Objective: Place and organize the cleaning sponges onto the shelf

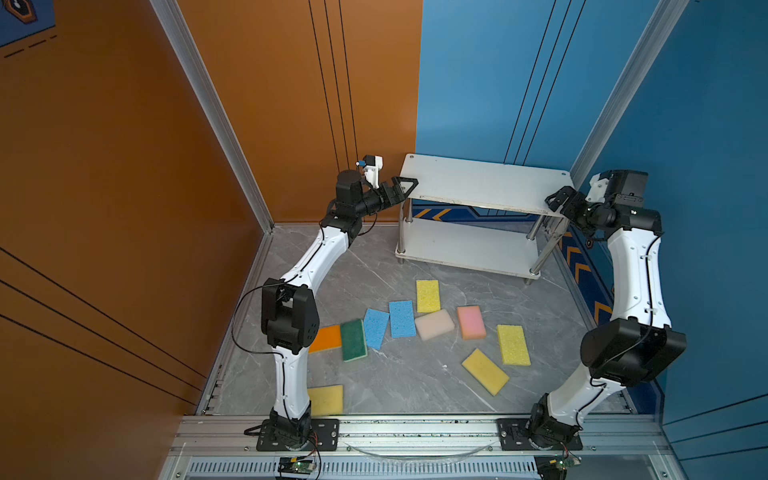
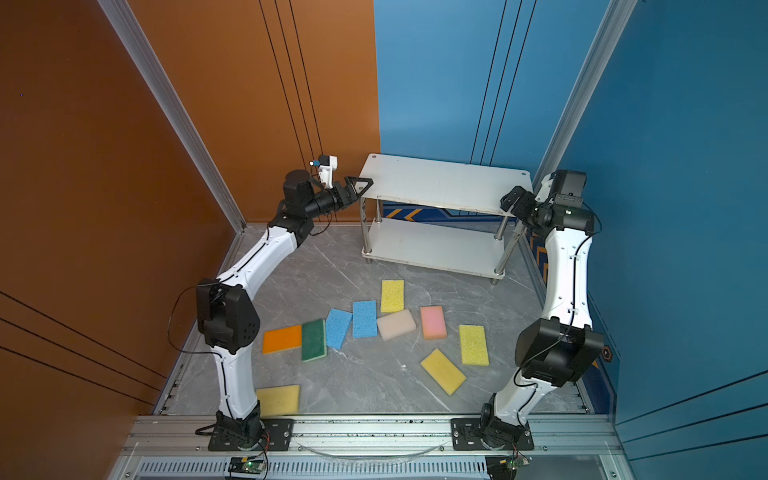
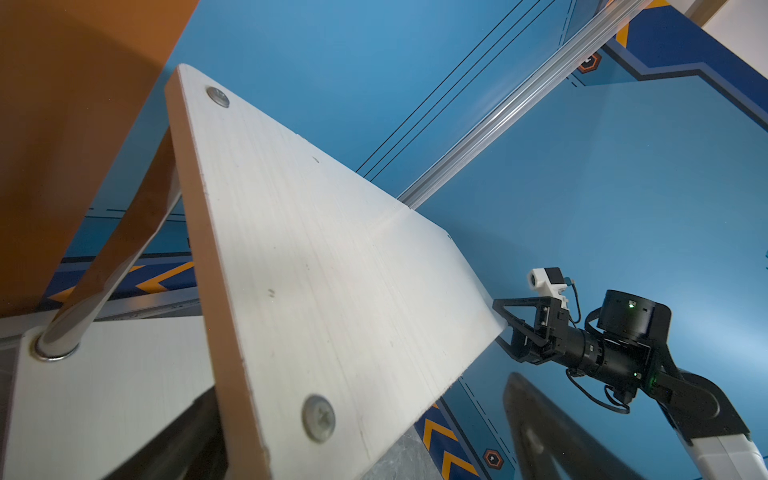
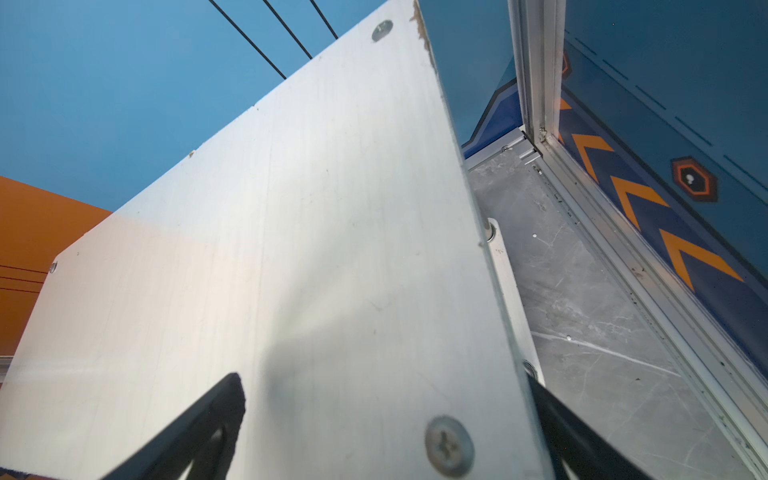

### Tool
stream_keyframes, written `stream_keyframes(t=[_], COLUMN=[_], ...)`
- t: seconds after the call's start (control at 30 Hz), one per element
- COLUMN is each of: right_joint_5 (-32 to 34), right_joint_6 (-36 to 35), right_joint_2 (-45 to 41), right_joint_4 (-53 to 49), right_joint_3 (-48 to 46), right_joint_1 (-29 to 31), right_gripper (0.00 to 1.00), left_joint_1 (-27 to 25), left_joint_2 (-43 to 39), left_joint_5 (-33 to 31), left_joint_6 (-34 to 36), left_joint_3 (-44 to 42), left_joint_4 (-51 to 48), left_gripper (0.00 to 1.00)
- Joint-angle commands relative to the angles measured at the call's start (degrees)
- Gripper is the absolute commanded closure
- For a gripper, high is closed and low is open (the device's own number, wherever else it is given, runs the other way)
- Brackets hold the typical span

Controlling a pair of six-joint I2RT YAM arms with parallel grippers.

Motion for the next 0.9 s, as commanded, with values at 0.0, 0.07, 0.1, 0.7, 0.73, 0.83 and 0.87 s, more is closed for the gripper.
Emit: stream_keyframes(t=[0.0,0.07,0.1,0.7,0.73,0.83,0.87], right_joint_5=[-12.3,-12.2,-12.1,-6.5,-6.3,-5.3,-4.8], right_joint_6=[0.4,0.5,0.7,0.7,0.8,1.1,1.2], right_joint_2=[-4.1,-5.0,-5.4,-8.6,-8.8,-10.1,-10.7], right_joint_4=[0.8,0.8,0.8,0.8,0.8,0.9,0.8], right_joint_3=[-0.7,-1.4,-1.8,-5.0,-5.2,-6.3,-6.6], right_joint_1=[6.0,7.2,7.9,23.6,24.1,25.8,26.4], right_gripper=[0.0,0.0,0.0,0.0,0.0,0.0,0.0], left_joint_1=[-3.1,-2.9,-2.7,2.6,3.0,4.4,4.7], left_joint_2=[-4.3,-6.4,-7.8,-33.2,-34.1,-37.2,-38.2], left_joint_5=[6.4,5.7,5.3,0.9,1.0,0.4,0.3], left_joint_6=[0.0,0.4,0.7,3.2,2.9,2.4,2.3], left_joint_3=[-2.4,-5.1,-6.7,-34.6,-35.6,-38.6,-39.4], left_joint_4=[1.1,1.1,1.1,1.1,1.0,1.0,1.0], left_gripper=[0.02,0.02,0.02,0.02,0.02,0.02,0.02])
